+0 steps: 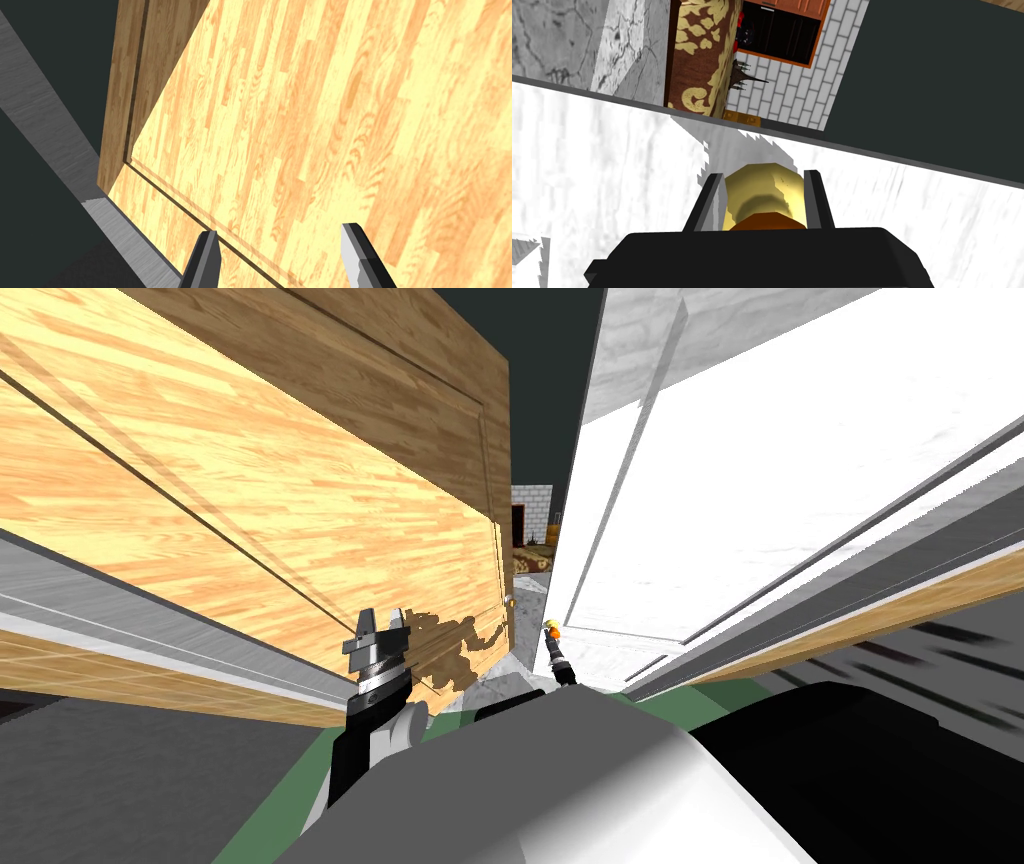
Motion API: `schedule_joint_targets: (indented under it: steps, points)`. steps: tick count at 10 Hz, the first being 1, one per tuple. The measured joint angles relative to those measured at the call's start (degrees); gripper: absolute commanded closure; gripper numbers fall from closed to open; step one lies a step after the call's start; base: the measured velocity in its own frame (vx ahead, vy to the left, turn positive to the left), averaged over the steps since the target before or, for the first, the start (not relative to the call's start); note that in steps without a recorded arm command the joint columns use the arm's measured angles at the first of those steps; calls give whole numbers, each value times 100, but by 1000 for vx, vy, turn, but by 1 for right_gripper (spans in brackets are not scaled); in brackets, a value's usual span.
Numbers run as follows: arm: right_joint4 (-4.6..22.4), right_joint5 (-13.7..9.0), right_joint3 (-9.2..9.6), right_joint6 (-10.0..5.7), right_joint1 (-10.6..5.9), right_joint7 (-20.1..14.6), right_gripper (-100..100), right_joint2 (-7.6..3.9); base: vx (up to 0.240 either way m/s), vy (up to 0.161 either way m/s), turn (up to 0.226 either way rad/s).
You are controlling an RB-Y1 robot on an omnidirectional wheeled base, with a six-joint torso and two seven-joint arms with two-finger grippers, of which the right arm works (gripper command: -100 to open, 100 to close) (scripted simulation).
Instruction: Push the door open
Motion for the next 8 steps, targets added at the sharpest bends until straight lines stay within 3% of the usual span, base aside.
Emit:
schedule_joint_targets:
  steps: [2,5,6,7,8]
  points:
    - [-100,-6,-96,61,50,-170,100,0,10,-15,28]
    - [-85,-19,-132,117,-38,-169,100,13,5,0,38]
    - [-288,-21,-188,232,64,-280,100,19,25,-19,70]
    - [-59,-38,-264,106,-54,-359,100,10,15,-3,3]
    - [-78,-36,-277,73,-36,-406,100,-3,-1,7,-41]
